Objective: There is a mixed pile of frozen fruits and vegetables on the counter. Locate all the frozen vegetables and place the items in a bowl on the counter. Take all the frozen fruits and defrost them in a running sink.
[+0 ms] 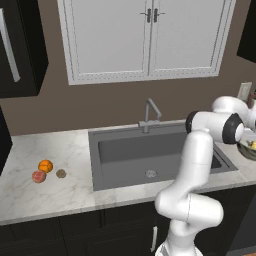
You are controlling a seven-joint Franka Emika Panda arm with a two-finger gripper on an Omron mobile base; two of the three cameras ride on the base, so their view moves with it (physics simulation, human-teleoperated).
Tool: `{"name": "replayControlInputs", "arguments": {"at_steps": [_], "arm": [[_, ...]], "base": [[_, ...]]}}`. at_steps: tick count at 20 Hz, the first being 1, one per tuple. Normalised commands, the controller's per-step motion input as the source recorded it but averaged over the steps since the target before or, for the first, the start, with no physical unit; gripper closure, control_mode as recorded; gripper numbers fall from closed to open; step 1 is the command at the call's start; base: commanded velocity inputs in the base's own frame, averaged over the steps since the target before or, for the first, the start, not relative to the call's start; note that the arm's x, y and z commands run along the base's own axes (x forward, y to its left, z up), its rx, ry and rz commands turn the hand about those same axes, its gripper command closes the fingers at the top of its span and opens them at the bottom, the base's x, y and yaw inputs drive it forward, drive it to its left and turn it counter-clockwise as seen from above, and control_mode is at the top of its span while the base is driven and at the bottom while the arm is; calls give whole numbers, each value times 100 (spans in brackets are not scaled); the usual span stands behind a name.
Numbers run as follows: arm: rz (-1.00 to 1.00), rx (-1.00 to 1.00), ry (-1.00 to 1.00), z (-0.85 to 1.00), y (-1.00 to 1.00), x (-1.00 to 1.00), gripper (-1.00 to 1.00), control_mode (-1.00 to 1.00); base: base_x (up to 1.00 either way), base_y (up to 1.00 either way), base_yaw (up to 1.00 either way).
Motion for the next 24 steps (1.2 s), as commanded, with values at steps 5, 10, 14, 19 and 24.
{"name": "replayControlInputs", "arguments": {"at_steps": [5,10,14,19,24], "arm": [[0,0,0,-19,-6,5,-100,-100],[0,0,0,0,-34,0,-100,-100],[-2,0,0,21,-4,0,-100,-100],[-12,1,-15,91,21,0,-100,-100],[-21,3,-27,68,60,3,-100,-100]], "base": [[0,0,0],[0,0,0],[0,0,0],[0,0,0],[0,0,0]]}}
